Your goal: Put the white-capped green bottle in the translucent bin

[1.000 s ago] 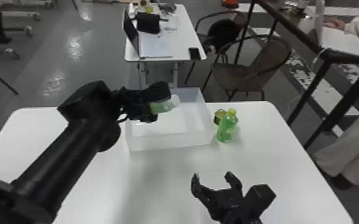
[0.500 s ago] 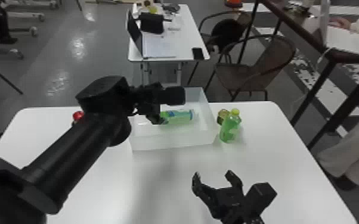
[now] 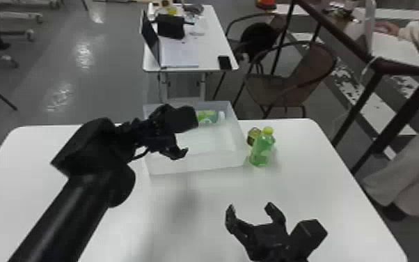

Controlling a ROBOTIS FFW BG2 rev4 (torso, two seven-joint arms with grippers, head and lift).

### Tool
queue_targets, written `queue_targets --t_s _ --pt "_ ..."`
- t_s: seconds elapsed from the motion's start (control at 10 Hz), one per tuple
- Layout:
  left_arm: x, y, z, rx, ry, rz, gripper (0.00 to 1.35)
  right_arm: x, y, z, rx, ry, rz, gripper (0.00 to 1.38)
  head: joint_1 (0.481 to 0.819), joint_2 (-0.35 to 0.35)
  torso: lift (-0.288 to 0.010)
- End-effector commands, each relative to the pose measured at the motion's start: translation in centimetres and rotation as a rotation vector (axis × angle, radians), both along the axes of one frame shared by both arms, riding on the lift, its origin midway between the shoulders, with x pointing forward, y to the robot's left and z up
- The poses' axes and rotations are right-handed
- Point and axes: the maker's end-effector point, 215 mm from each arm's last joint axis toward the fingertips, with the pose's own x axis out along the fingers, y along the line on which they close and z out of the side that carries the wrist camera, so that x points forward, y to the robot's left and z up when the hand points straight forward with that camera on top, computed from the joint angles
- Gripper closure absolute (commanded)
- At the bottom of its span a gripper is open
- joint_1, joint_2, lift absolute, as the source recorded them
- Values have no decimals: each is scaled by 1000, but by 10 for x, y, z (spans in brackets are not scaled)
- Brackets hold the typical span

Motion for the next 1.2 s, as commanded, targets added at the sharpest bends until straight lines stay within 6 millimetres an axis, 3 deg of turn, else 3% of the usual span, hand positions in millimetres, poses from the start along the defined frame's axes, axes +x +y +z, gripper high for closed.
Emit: queue_targets --t_s 0.0,0.1,0.4,0.6,0.8,0.9,1.1 --pt "-31 26 6 -156 -15 82 96 -6 -9 3 -11 -2 -20 82 695 -99 -27" --pt "-51 45 5 -231 -5 128 104 -9 -16 4 -24 -1 -34 84 695 -91 -27" --pt "-122 115 -25 -557 109 307 125 -11 -31 11 -61 -12 -57 82 695 -58 -27" --pt "-164 175 -28 -763 47 523 130 -26 -47 7 -90 6 -87 84 695 -7 -27" --pt "-212 232 -38 -860 -26 698 133 -47 -58 -1 -110 39 -113 84 695 55 -27" --pt "-239 253 -44 -883 -72 777 133 -51 -57 -2 -110 43 -113 84 695 75 -27" --pt "-270 268 -46 -914 -134 871 142 -59 -54 -2 -119 48 -116 82 695 154 -27"
